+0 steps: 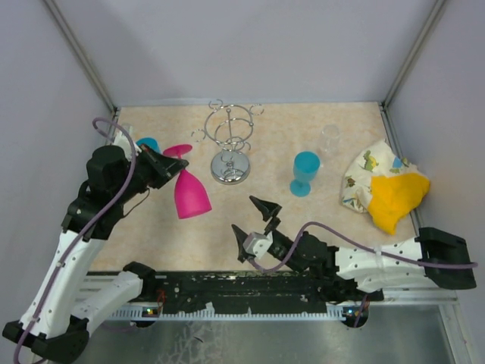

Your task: Take the wine glass off the wine glass rack

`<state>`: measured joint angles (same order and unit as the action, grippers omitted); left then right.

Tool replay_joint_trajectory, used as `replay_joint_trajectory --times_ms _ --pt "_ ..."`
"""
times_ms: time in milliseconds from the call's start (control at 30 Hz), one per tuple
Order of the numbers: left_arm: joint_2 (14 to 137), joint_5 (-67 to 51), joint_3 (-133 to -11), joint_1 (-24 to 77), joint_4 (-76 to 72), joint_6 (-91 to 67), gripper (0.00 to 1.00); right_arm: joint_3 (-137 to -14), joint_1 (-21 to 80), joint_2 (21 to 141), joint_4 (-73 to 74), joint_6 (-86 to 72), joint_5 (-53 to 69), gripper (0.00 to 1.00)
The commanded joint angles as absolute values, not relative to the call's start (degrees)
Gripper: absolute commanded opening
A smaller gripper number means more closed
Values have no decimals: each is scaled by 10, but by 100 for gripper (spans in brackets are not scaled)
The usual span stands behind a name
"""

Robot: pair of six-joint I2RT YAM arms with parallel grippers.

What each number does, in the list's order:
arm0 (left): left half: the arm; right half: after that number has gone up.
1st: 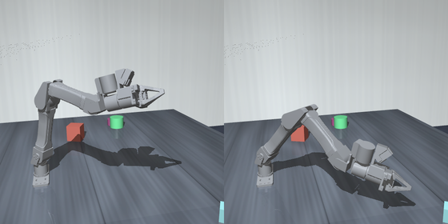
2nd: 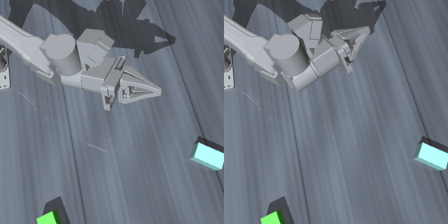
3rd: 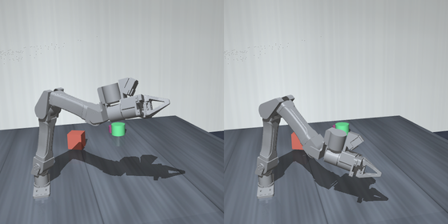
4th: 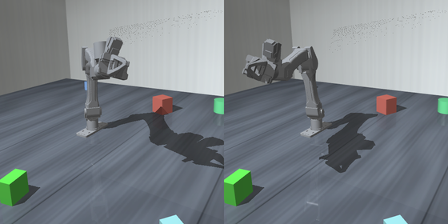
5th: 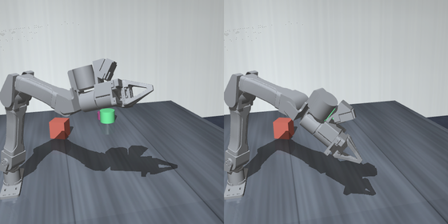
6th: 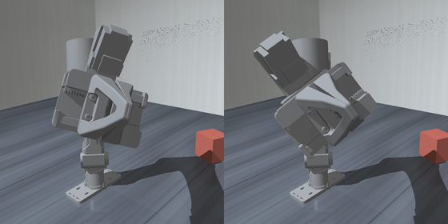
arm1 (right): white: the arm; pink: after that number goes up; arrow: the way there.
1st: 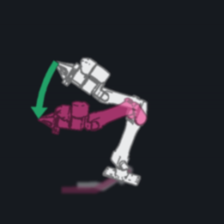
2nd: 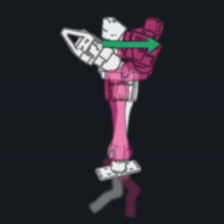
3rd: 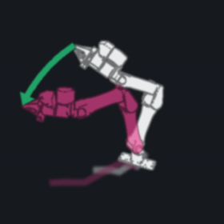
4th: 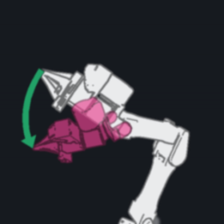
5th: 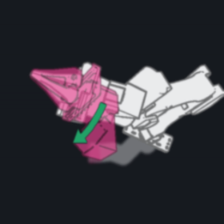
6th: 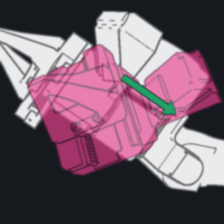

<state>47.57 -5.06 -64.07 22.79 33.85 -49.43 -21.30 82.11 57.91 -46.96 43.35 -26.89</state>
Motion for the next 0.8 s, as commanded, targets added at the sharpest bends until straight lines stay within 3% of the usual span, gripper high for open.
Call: replay_joint_trajectory --times_ms 0,300,433,767 --pt "469 -161 -672 230 361 -564 0 -171 836 595 -648 560 -253 99" --pt "439 -319 -632 230 339 -673 0 -187 846 804 -984 798 -223 99" --pt "441 -356 -622 230 349 -681 0 -231 854 863 -989 852 -201 99" --pt "449 -362 -613 230 397 -669 0 -278 888 854 -990 932 -185 99"
